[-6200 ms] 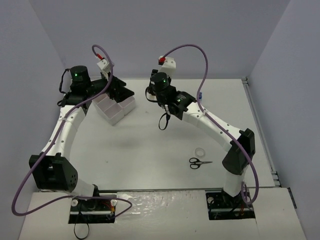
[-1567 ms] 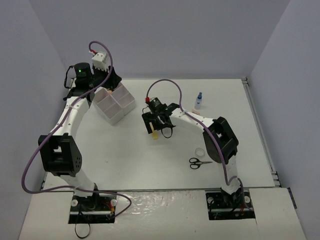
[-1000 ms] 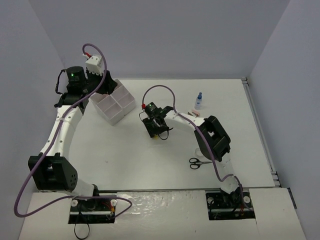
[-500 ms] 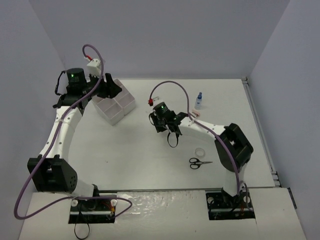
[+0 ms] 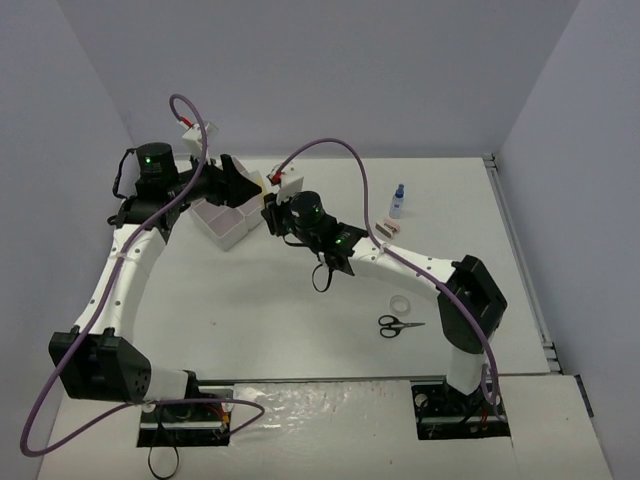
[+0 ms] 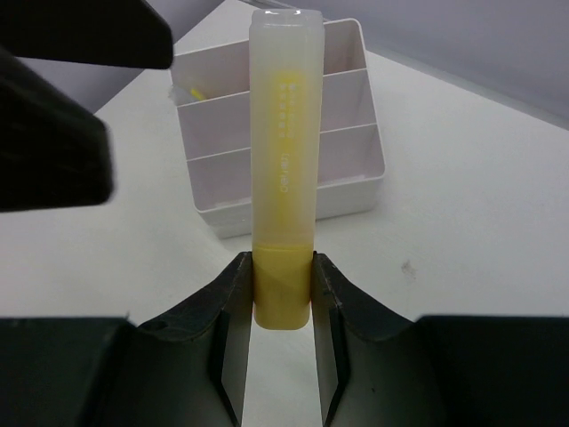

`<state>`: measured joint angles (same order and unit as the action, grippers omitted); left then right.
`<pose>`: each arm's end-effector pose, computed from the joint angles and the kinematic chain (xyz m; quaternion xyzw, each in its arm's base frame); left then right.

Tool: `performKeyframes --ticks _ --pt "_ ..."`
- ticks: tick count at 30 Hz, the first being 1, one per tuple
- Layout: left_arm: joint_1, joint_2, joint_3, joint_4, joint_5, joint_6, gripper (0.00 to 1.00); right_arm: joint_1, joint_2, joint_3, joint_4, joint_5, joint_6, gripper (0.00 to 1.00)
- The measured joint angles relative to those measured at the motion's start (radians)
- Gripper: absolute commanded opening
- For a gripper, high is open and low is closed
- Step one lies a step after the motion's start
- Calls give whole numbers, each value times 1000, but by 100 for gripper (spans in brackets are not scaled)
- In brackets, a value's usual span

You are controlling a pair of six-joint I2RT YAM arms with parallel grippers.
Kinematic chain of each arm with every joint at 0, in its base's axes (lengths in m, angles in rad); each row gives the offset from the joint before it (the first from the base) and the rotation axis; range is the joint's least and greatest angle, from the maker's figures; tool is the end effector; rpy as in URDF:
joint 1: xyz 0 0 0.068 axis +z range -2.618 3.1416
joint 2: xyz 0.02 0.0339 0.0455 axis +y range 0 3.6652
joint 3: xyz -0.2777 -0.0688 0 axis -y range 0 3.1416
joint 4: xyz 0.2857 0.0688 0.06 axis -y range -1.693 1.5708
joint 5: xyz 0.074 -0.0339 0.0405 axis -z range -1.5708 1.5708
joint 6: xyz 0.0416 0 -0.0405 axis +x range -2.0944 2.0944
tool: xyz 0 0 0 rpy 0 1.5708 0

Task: Sort the stationery into containers
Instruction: Place the stationery in the storage box.

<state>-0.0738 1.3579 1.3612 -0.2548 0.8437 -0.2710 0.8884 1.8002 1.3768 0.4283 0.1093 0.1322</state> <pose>0.3420 -0.0565 0.4206 0.1787 0.7421 -0.4147 0.4953 0.3085 0.3725 0.3218 -0.2240 0.6689 0.3121 0.6364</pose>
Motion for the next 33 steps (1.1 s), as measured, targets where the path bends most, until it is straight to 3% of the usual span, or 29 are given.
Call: performKeyframes --ticks 5,11,15,17,21,23,26,27,30,33 --pt "0 4 -31 24 -47 -4 63 39 15 13 28 2 -12 0" --pt "-4 8 -33 59 -126 -10 46 72 15 15 54 5 -19 0" --pt "-4 8 -33 78 -154 -16 18 81 15 16 62 3 -19 0" --pt "-4 8 -33 83 -165 -19 10 82 15 17 63 3 -19 0" --pt "-6 8 -34 89 -168 -28 11 82 15 18 62 6 -18 0" --pt "-6 8 -34 89 -166 -30 2 82 15 18 62 7 -18 0" --pt "-6 8 -34 91 -160 -35 0 82 15 18 62 8 -18 3" --pt "-6 8 -34 92 -158 -36 0 82 15 18 61 8 -18 19" --pt "-6 8 -34 95 -154 -36 0 82 16 21 61 7 -16 84" --pt "-6 9 -34 94 -157 -19 0 81 22 41 61 8 -15 100"
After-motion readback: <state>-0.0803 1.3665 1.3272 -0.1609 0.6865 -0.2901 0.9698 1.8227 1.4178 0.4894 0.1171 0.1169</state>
